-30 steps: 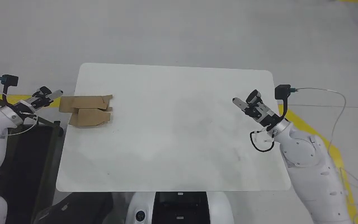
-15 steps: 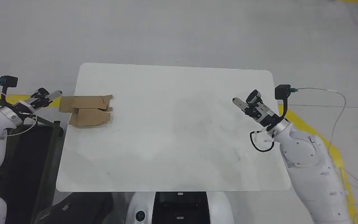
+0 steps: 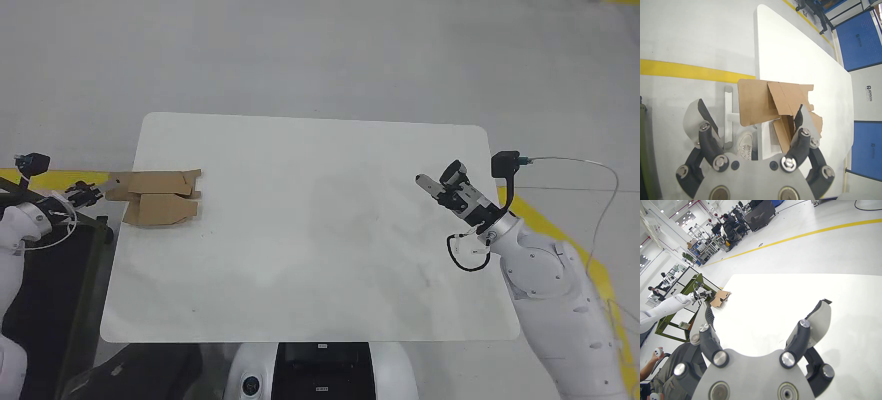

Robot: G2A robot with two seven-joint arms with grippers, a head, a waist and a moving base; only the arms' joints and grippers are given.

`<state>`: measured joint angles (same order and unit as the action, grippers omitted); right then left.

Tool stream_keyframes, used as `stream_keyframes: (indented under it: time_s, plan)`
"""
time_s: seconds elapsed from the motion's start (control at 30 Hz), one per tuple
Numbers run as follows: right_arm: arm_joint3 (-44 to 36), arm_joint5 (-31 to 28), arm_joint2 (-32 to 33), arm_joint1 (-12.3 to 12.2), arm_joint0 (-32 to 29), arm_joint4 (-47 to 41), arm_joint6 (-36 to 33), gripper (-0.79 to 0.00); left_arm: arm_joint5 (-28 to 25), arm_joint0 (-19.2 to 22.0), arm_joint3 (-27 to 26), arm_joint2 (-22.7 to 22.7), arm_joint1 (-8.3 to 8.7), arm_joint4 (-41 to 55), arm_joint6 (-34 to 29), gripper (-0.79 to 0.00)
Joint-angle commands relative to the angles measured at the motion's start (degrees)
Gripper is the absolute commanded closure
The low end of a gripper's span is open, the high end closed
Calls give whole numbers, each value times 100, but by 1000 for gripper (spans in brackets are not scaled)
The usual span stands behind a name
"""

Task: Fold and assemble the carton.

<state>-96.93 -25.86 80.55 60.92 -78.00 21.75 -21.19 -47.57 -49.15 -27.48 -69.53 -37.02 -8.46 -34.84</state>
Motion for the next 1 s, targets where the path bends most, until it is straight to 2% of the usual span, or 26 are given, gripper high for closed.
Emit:
stream_keyframes:
  time_s: [0.0, 0.07, 0.17, 0.2, 0.33, 0.47, 0.63, 0.67, 0.7, 0.73, 0.97]
  plan:
    - [0, 0, 0, 0, 0, 0, 0, -785, -10, 119, 112, 84, -63, -81, 56, -785]
    - [0, 0, 0, 0, 0, 0, 0, -785, 7, 246, 235, 161, -125, -145, 52, -785]
    - [0, 0, 0, 0, 0, 0, 0, -785, -2, 423, 456, 236, -208, -146, -14, -502]
    - [0, 0, 0, 0, 0, 0, 0, -785, -23, 478, 532, 249, -229, -132, -48, -385]
    - [0, 0, 0, 0, 0, 0, 0, -785, -102, 668, 818, 274, -293, -50, -228, -320]
    - [0, 0, 0, 0, 0, 0, 0, -785, -188, 795, 1013, 283, -340, 33, -414, -209]
    - [0, 0, 0, 0, 0, 0, 0, -785, -235, 909, 1160, 291, -376, 73, -581, -154]
    - [0, 0, 0, 0, 0, 0, 0, -785, -255, 926, 1177, 291, -383, 88, -625, -129]
    - [0, 0, 0, 0, 0, 0, 0, -785, -266, 943, 1197, 289, -388, 104, -665, -28]
    - [0, 0, 0, 0, 0, 0, 0, -785, -280, 962, 1212, 286, -394, 126, -707, 0]
    - [0, 0, 0, 0, 0, 0, 0, -785, -541, 1057, 1339, 116, -415, 791, -1514, 0]
